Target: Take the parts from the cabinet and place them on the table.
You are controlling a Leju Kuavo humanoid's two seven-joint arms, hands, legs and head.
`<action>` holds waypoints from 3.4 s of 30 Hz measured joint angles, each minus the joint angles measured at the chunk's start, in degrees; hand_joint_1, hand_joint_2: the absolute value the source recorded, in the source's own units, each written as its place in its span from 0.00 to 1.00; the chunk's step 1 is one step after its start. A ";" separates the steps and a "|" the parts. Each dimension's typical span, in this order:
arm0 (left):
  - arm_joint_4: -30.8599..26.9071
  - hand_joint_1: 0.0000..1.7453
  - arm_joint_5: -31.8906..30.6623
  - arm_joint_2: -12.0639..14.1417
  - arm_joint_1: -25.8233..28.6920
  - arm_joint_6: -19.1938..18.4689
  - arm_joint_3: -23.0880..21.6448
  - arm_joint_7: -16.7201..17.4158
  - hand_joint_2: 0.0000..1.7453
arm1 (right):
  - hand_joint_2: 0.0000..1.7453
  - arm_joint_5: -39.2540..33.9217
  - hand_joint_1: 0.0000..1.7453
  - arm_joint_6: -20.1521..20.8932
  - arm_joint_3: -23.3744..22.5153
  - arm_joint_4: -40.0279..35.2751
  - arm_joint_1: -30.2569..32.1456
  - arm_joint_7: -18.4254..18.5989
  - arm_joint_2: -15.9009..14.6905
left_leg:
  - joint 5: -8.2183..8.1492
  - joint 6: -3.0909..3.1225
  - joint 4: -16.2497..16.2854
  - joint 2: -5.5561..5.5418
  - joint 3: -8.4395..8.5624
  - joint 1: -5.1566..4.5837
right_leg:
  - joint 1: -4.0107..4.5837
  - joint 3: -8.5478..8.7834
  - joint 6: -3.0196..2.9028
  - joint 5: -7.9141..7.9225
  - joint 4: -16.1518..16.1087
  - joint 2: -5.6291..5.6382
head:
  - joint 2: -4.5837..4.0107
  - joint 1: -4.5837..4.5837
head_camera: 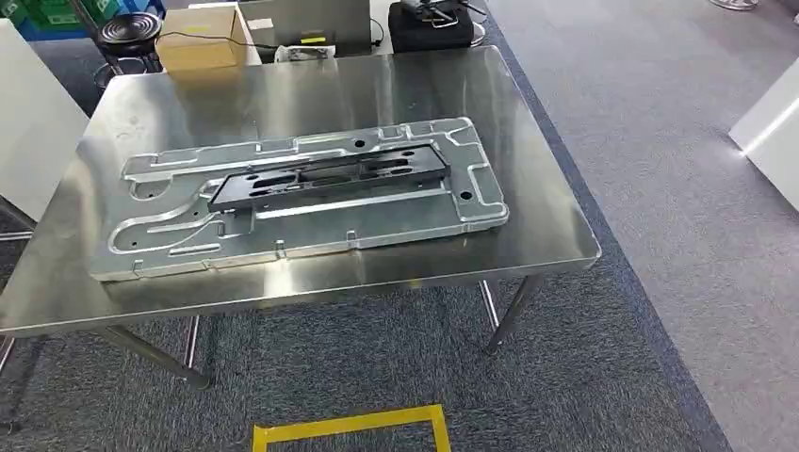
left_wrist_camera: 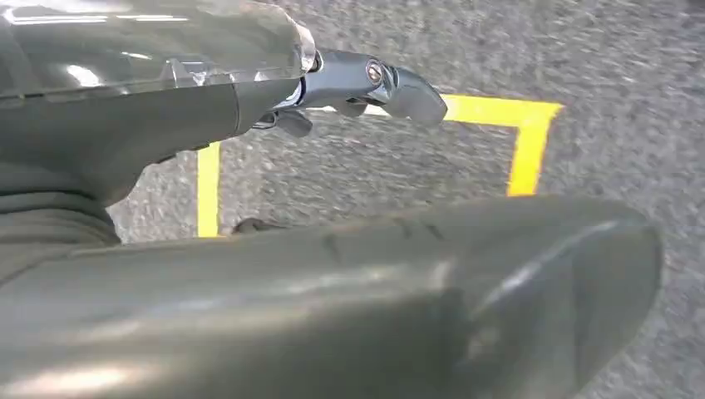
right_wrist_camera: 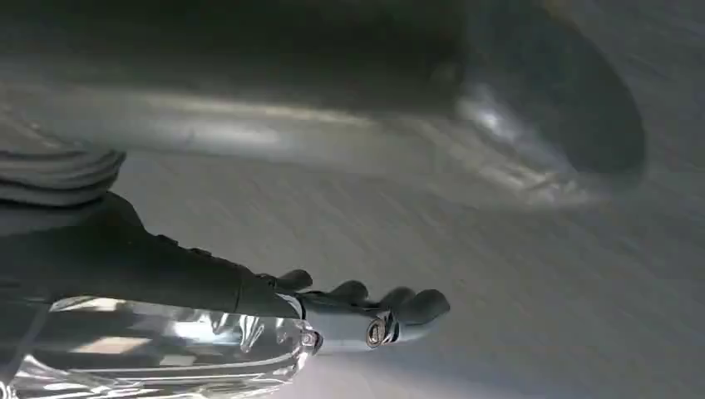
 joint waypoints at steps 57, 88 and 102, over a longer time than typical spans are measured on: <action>0.20 0.00 -6.36 -0.98 0.17 -3.19 -5.27 4.31 0.00 | 0.00 3.34 0.00 17.85 -2.84 9.02 -3.24 12.75 6.41 | -4.24 -0.20 -0.13 0.26 -5.54 0.17 | -0.55 6.31 -0.08 -3.83 -1.81 -0.23 | 0.00 0.00; 0.20 0.00 -6.60 -0.98 -0.12 -2.99 -5.25 4.94 0.00 | 1.00 2.82 0.00 18.07 -2.40 9.02 -2.99 10.35 6.41 | -7.07 -0.21 1.24 0.20 -1.74 -0.02 | -0.83 3.96 0.27 -3.16 -0.48 0.06 | 0.00 0.00; 0.28 0.00 -5.60 -1.03 -0.27 -2.32 -4.41 6.19 1.00 | 1.00 2.34 0.00 16.23 -3.39 8.95 -3.04 11.31 6.41 | 0.77 0.62 -11.47 -0.62 3.08 0.49 | -0.44 2.49 1.69 -3.75 2.02 0.89 | 0.00 0.00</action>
